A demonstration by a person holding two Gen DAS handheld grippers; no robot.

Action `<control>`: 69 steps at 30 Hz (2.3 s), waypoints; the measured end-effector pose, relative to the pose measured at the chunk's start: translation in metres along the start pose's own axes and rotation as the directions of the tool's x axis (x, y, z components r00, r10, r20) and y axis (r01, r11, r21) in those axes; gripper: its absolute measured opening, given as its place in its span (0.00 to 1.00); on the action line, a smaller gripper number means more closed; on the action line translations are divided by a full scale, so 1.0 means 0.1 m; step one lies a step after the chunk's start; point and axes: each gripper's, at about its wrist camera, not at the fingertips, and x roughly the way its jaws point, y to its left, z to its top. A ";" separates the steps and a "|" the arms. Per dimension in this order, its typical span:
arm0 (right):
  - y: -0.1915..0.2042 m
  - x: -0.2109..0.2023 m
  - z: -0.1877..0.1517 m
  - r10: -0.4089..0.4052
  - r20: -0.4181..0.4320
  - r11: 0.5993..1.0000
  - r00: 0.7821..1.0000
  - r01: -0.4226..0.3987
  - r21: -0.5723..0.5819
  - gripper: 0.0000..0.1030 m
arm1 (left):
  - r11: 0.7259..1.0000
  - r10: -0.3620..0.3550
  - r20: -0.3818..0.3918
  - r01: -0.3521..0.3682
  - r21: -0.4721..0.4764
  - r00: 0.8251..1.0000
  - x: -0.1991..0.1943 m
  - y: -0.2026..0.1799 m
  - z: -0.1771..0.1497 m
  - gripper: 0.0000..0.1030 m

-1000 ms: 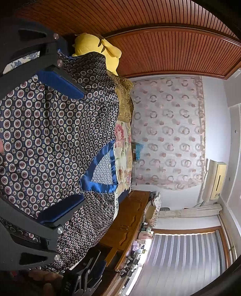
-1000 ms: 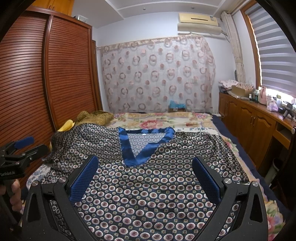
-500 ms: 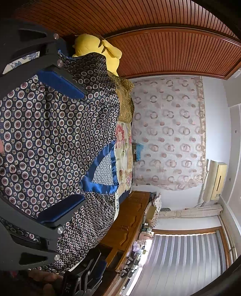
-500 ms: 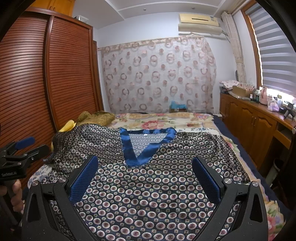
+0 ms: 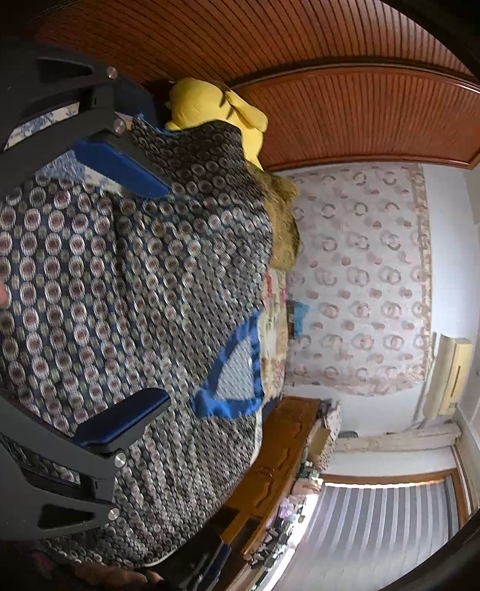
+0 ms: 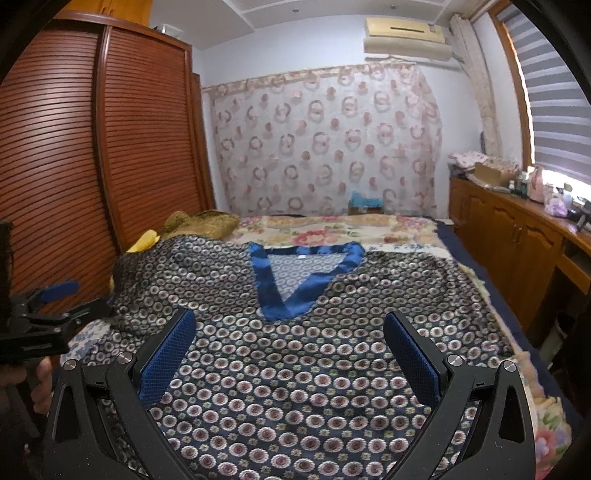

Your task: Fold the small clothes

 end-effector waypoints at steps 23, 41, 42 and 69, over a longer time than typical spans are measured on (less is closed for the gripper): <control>0.56 0.89 -0.14 0.122 -0.136 0.981 0.983 -0.140 -0.132 0.99 | 0.980 0.146 -0.151 -0.164 -0.110 0.978 0.42 1.37 -0.26 1.00; 0.81 1.18 -0.32 0.124 -0.240 0.960 0.963 -0.178 -0.218 0.99 | 0.992 0.036 -0.393 -0.081 -0.098 0.919 1.08 1.87 -0.41 0.93; 0.80 1.18 -0.32 0.126 -0.240 0.960 0.963 -0.179 -0.215 0.99 | 0.990 0.011 -0.394 -0.067 -0.127 0.919 1.11 1.91 -0.41 0.90; 0.74 1.14 -0.31 0.144 -0.231 0.966 0.962 -0.187 -0.180 0.99 | 0.982 -0.005 -0.137 0.031 0.185 0.990 0.83 0.97 0.63 0.03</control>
